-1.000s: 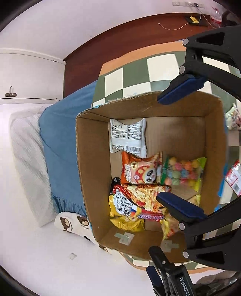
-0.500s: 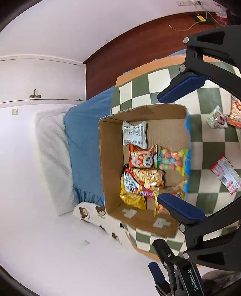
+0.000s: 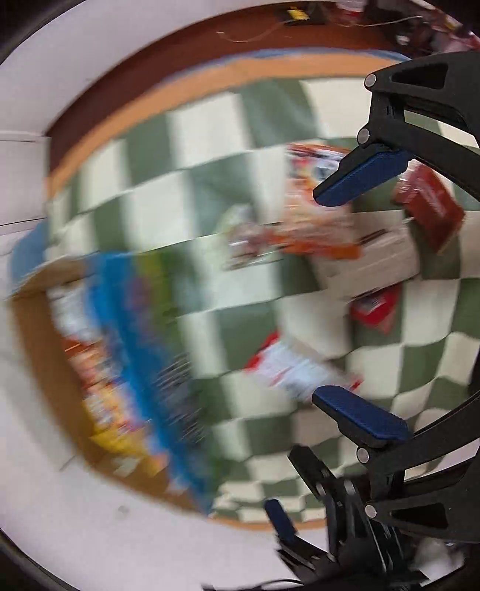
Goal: Organize snacks
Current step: 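Grasp the red-and-white stick packet with left tool while right tool grasps white bread packet, then lower both packets into the box and open both tools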
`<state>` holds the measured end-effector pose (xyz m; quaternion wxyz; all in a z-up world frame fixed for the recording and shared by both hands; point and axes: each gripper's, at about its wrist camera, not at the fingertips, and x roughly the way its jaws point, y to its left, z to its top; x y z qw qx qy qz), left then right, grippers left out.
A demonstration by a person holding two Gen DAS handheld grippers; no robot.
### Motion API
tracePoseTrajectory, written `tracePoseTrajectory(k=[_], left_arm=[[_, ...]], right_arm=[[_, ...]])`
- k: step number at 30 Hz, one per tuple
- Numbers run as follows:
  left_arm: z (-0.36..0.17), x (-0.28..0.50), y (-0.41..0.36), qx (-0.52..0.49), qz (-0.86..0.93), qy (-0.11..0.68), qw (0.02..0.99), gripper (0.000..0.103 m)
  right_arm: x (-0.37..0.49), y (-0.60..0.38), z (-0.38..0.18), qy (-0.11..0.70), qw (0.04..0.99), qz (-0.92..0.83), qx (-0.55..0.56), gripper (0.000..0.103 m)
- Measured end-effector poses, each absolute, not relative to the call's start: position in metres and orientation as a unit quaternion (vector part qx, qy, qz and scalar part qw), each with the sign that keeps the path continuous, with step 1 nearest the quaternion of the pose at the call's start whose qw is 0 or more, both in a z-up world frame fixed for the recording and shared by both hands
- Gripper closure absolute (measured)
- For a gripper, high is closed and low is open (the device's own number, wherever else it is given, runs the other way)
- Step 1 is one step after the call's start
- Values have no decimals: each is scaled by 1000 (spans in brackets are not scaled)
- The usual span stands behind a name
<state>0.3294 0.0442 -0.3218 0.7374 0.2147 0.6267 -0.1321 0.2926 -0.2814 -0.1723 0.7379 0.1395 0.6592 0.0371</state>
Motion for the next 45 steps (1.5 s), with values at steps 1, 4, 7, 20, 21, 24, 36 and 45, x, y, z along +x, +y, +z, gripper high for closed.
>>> tracePoseTrajectory(k=[1,4,7,20,21,24,36,45], left_arm=[[-340,329,39,221,-140,642,721,10],[-378,333,28,233,-147,669,690,22],[-382,336,21,241,-151,651,704,34],[-383,300,150,-45,-15,729,683,51],[-384,295,153,-43,-13,730,682,50],[-390,289,155,-35,-21,737,674,49],[-397,289,133,-9,-24,740,673,45],[-384,284,124,-13,-27,728,685,60]], right_arm=[[289,-281,-185,670,728,36,139,4],[277,-280,-212,690,711,38,128,6],[272,-277,-227,701,703,41,108,8],[252,-276,-275,721,667,32,183,41],[252,-273,-279,725,657,37,203,41],[250,-262,-284,733,637,55,235,41],[251,-221,-289,749,647,71,123,33],[235,-193,-280,733,672,78,72,41]])
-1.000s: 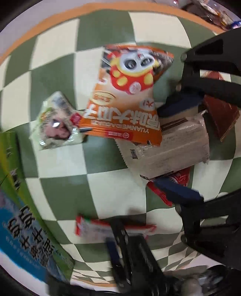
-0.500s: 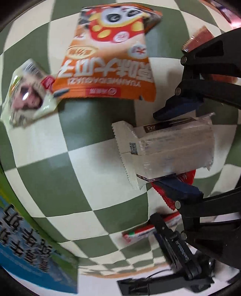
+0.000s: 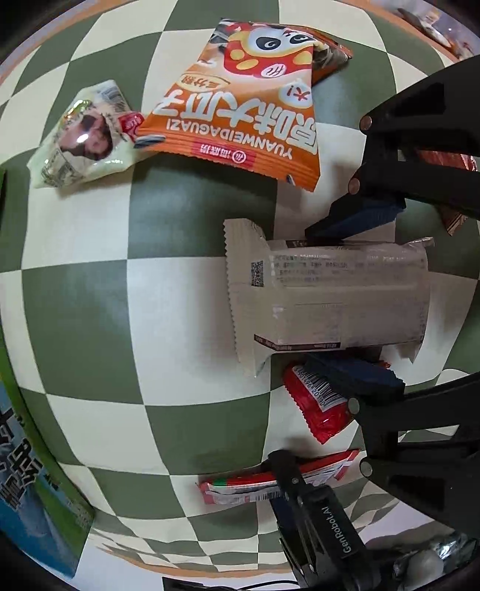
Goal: Organize snacks
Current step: 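Lower both packets into the box and open both tools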
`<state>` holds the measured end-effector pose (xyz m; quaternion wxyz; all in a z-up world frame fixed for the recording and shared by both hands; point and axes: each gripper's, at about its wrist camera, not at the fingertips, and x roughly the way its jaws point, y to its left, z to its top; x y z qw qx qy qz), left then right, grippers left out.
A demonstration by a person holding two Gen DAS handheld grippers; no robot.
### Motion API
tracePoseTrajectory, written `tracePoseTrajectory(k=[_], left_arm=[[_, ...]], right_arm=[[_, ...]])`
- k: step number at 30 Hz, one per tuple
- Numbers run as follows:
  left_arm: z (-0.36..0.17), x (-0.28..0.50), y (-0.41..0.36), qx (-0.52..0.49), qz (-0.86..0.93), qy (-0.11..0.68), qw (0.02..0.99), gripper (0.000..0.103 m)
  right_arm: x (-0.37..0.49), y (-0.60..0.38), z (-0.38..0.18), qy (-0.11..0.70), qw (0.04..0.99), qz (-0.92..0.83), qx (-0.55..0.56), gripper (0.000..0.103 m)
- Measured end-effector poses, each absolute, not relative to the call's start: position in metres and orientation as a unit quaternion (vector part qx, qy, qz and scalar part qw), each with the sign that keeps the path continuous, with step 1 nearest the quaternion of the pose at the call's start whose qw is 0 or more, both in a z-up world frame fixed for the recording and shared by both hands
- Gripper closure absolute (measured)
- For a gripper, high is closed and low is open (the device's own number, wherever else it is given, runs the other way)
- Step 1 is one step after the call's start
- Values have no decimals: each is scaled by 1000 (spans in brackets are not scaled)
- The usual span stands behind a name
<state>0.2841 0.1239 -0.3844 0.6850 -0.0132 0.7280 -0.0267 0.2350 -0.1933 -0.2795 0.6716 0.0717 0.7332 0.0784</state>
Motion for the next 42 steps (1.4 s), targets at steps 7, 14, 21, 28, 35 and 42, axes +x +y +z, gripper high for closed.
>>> tracePoseTrajectory(k=[7,14,21,28,35,42], left_arm=[[-330,285,109,-25,-59,697,714,60],[-222,327,91,-47,-126,641,755,60],[-135,414,99,6,-127,584,802,59],[-151,498,113,27,-75,603,794,58],[-202,534,121,68,-32,636,768,58],[-240,550,131,45,-17,670,741,48]], right_arm=[[239,-220,-229,700,699,91,119,42],[290,-236,-124,631,747,139,158,42],[385,-239,-49,555,805,149,148,42],[481,-233,-51,547,824,111,95,42],[528,-236,-87,565,818,77,68,42],[557,-244,-134,622,778,57,77,40]])
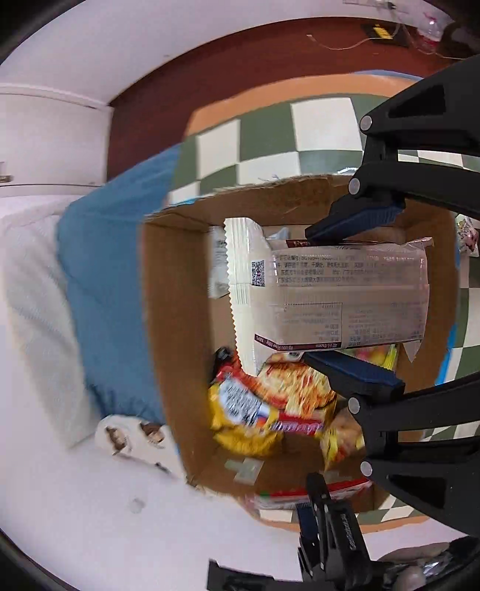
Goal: Organize snacks
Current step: 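Lower both packets into the box and open both tools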
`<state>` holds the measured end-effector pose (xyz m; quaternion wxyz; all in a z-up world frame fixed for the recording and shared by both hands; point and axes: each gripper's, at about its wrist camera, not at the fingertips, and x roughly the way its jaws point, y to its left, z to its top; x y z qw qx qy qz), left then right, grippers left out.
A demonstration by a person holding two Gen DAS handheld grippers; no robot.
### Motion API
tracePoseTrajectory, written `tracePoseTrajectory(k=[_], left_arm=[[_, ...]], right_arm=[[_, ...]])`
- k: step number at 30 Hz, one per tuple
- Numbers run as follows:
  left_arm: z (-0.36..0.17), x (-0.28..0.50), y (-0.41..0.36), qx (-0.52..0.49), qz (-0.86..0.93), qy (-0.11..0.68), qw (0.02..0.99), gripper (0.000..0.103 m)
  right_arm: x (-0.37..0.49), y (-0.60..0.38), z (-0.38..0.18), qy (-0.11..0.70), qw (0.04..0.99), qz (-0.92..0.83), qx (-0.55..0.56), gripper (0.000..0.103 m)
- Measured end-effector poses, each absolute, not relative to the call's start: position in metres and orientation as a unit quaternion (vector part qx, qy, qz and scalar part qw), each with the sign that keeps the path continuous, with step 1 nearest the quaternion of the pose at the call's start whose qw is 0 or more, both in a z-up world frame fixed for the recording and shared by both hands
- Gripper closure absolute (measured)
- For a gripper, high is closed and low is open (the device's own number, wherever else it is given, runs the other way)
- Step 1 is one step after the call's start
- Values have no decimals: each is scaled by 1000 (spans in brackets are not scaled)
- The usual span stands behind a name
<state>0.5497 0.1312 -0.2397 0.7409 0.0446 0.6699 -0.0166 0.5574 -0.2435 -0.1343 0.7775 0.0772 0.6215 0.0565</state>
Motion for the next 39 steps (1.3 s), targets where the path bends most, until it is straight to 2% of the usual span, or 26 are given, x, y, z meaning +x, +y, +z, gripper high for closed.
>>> tracePoseTrajectory(k=[2,3,4,5,9,23,39], left_arm=[[-245,551,135,31,-17,675,737,22],[-248,551,134,29,-19,674,738,19],[-249,550,134,30,-21,672,740,17],[-249,549,132,34,-20,669,742,16],[-250,543,128,38,-18,662,748,15],[-230,502,116,-16,-59,626,777,15],[-157,424,113,0,-52,510,859,15]], right_arm=[[562,-245,-151,641,763,49,71,34],[562,-244,-156,646,759,45,64,29],[561,-243,-160,650,756,43,58,17],[561,-243,-163,654,753,43,58,11],[555,-241,-167,657,750,42,61,7],[519,-230,-137,620,783,36,32,6],[453,-238,-69,534,844,33,23,6]])
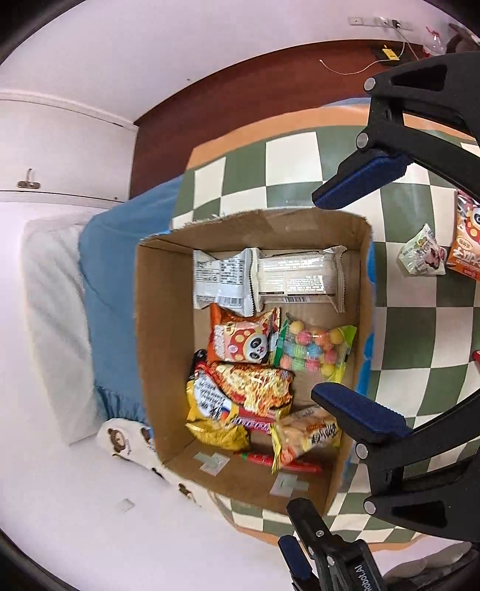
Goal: Organize snacks
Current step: 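Lower both packets into the box and open both tools, then grasp the red candy bag with left tool while right tool grasps brown packet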
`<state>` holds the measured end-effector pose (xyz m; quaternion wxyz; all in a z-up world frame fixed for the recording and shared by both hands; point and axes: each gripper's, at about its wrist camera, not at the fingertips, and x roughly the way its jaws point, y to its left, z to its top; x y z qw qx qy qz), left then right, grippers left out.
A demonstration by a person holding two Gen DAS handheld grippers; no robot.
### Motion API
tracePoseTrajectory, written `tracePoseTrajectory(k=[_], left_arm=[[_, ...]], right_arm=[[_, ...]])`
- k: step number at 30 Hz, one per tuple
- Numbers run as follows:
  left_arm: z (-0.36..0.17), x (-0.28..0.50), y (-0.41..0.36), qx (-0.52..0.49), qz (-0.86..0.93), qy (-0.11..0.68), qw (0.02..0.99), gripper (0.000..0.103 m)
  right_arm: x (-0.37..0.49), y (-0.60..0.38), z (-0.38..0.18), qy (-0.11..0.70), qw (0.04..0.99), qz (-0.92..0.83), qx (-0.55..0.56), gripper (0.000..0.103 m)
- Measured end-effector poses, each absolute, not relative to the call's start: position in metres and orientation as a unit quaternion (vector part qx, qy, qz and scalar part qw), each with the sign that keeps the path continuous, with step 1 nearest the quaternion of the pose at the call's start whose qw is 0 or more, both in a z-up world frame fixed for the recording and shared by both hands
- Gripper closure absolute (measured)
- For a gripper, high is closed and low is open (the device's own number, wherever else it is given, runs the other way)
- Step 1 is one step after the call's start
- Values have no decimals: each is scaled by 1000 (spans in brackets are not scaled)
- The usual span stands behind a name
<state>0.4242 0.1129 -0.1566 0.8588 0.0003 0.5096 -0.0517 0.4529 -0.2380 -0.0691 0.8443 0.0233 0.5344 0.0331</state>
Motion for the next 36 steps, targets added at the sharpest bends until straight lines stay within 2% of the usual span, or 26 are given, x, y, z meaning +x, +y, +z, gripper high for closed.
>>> tracePoseTrajectory(k=[17,18,19,20,22,28,36], left_arm=[[-89,332,106,10,-68,421,904,15],[-88,328,106,9,-72,420,905,14],[-87,324,106,6,-77,420,904,4],[-88,321,106,4,-86,421,903,0],[-92,313,105,7,-96,424,901,0],[-147,293,100,28,-118,478,870,0],[-280,252,69,92,-149,606,776,0]], right_arm=[[358,-237,14,446,894,38,32,6],[353,-237,16,445,894,38,36,6],[348,-237,17,447,893,38,40,4],[344,-238,18,448,892,39,46,3],[335,-241,14,455,887,44,63,3],[290,-271,-36,525,841,17,127,3],[214,-330,-151,645,733,-73,204,3]])
